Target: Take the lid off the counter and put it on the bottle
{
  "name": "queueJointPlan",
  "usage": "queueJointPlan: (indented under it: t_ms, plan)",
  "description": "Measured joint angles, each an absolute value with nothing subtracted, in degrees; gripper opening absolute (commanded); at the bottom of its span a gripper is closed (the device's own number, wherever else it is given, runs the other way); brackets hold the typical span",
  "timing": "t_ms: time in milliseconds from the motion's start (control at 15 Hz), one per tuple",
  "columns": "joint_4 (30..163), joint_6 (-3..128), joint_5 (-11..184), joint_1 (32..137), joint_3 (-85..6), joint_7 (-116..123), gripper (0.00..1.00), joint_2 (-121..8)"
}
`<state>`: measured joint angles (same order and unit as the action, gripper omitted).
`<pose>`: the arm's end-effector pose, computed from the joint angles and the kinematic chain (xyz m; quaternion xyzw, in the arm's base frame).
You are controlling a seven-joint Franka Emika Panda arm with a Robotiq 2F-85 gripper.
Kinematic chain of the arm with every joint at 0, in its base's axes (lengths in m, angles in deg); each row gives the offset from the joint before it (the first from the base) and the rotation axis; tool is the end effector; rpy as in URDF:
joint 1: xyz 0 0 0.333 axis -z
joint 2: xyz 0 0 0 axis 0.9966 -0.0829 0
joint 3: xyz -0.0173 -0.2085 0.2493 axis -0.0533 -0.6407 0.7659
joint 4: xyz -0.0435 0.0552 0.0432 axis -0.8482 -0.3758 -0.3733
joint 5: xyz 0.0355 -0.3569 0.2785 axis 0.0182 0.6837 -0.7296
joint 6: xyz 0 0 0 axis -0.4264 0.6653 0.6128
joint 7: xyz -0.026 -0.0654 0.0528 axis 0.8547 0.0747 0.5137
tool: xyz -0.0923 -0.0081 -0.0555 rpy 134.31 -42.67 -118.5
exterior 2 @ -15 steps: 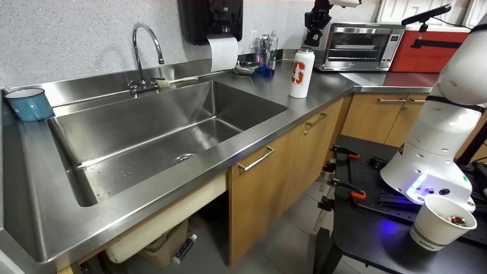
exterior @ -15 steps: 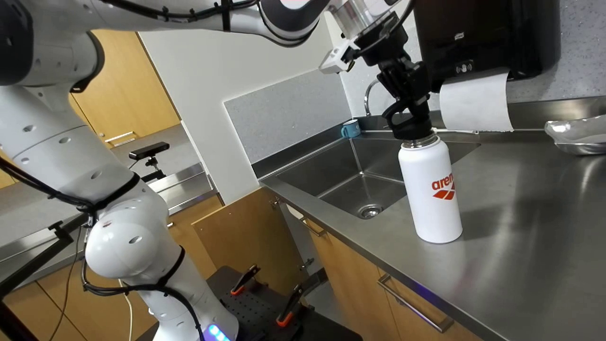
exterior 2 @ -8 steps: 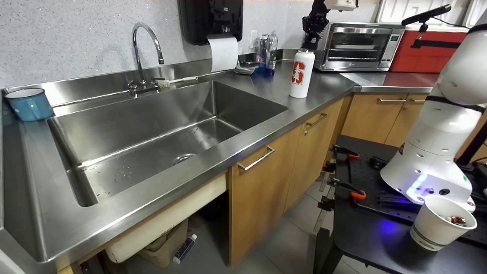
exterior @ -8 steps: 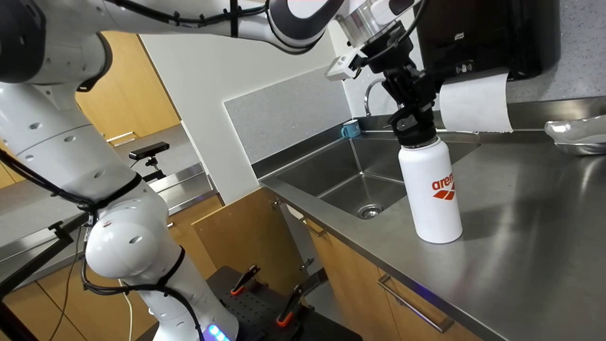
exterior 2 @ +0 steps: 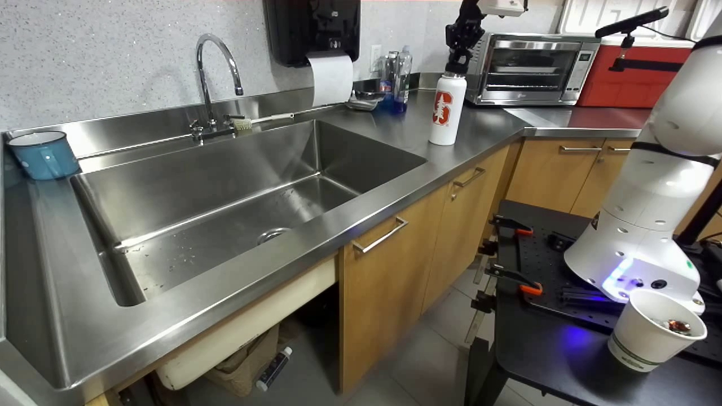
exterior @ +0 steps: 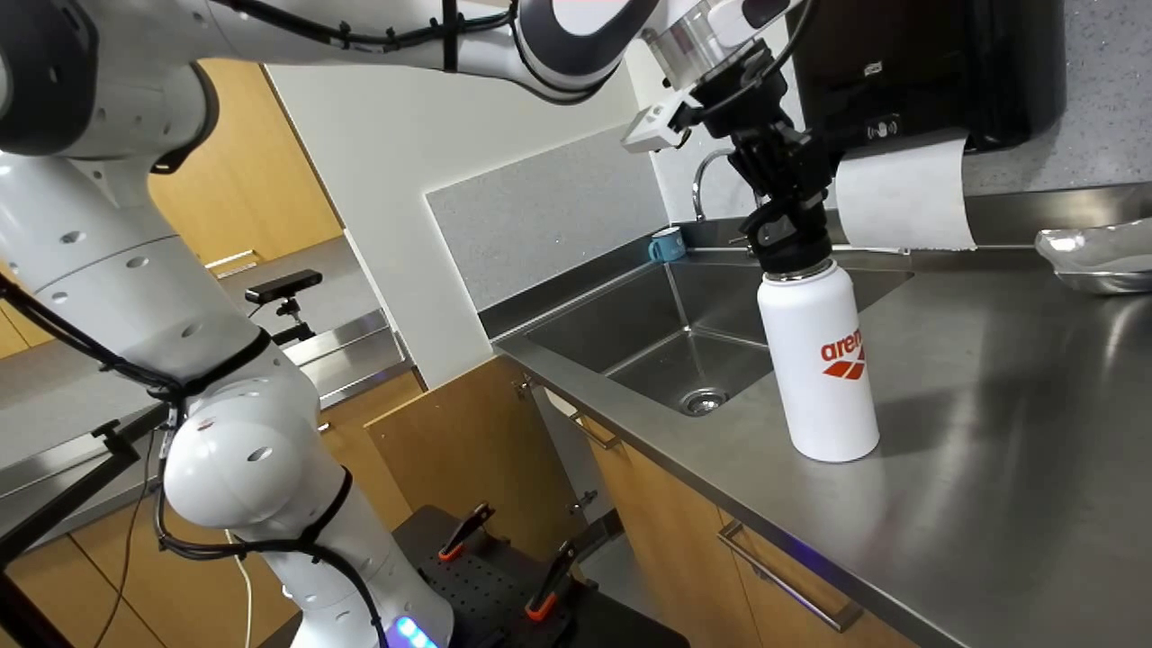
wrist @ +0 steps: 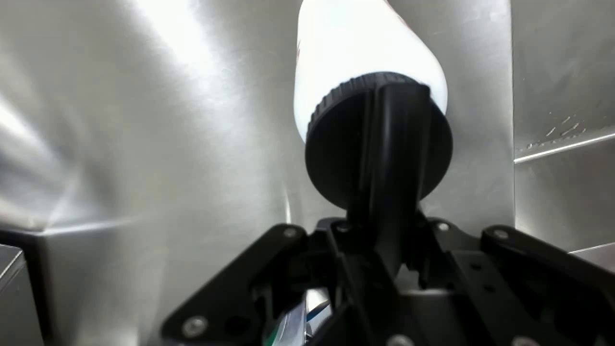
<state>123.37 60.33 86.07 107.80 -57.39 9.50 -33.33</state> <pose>0.4296 -0.4301 0.4905 0.9224 -0.3490 0.1526 0.0639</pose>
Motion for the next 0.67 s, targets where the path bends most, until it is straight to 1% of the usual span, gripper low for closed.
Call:
queueJointPlan:
  t_ms: [67, 133, 200, 333, 533, 667]
  plan:
    - [123.2, 60.3, 86.1, 107.7, -57.4, 9.5, 0.11, -33.5]
    - [123.1, 60.4, 86.1, 107.6, -57.4, 9.5, 0.44, -33.7]
    - [123.1, 60.4, 86.1, 107.5, -57.4, 9.5, 0.44, -34.0]
    - [123.0, 60.4, 86.1, 107.4, -57.4, 9.5, 0.58, -34.8]
    - [122.9, 60.4, 86.1, 107.3, -57.4, 9.5, 0.81, -35.4]
    - [122.9, 60.4, 86.1, 107.3, -57.4, 9.5, 0.95, -35.4]
